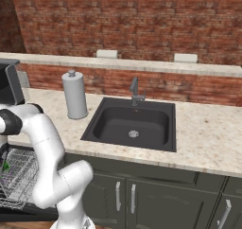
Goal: Pick up the cup and bowl from the counter, place them in the dishwasher, and close the dishwasher door.
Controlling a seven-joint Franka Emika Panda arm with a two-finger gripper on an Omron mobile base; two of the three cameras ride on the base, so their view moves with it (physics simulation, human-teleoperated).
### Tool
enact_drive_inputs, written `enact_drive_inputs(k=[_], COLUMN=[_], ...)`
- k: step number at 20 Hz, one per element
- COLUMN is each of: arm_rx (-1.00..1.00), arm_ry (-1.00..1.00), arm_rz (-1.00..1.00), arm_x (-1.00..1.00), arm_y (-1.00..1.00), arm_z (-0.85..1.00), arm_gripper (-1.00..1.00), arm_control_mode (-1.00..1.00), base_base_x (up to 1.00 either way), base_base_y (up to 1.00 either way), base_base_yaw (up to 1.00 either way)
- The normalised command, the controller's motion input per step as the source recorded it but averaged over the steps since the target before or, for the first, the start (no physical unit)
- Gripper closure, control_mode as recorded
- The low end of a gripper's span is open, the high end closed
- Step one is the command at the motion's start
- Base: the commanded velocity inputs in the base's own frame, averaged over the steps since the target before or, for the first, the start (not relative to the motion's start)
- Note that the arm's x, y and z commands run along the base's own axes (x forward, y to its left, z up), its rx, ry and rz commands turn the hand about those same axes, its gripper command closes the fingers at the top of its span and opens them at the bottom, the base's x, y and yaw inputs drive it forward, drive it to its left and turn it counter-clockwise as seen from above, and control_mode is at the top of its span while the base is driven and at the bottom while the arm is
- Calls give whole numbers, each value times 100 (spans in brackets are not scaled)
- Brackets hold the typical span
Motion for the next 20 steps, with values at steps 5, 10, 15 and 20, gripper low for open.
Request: enact_drive_inputs(k=[5,10,15,20], arm_rx=[26,3,0,0], arm_ry=[4,11,13,11], arm_rz=[1,0,0,0], arm_x=[32,27,24,22], arm_y=[4,30,42,47], arm_z=[-32,-55,-59,-44], arm_gripper=[100,100,100,100], arm_control_mode=[-100,-100,-100,-100], base_base_x=[0,0,0,0], base_base_y=[0,0,0,0], base_base_yaw=[0,0,0,0])
